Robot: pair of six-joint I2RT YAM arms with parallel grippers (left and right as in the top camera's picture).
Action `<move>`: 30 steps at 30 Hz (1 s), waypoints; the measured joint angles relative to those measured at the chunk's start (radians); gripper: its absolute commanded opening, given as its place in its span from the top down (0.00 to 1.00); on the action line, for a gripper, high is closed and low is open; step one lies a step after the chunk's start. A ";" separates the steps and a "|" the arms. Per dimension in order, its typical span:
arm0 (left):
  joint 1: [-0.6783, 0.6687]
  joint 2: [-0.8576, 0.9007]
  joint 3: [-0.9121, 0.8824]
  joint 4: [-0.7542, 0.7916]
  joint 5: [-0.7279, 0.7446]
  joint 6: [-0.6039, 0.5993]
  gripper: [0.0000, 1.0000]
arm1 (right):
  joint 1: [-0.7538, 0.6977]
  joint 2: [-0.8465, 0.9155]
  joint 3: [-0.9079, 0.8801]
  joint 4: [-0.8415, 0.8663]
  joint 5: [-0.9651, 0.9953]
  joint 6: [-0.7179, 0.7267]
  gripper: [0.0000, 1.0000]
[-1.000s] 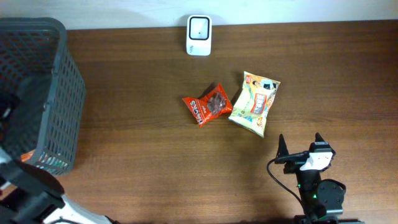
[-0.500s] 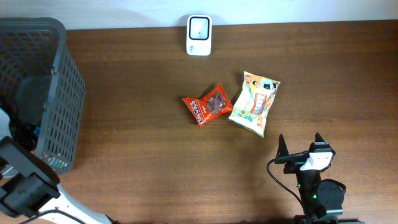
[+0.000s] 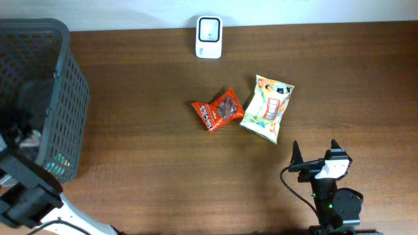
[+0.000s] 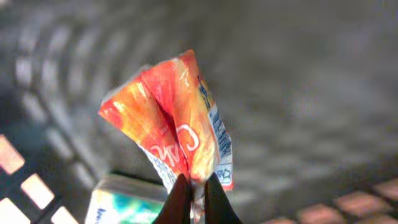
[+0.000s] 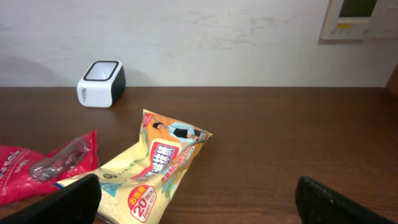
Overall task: Scan the item barcode
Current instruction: 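Grasp the orange juice box in the basket with left gripper, then drop the orange juice box onto the snack bags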
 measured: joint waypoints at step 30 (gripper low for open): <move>-1.292 0.162 0.191 0.216 0.295 0.377 0.67 | 0.000 0.000 0.000 0.000 0.000 0.000 0.02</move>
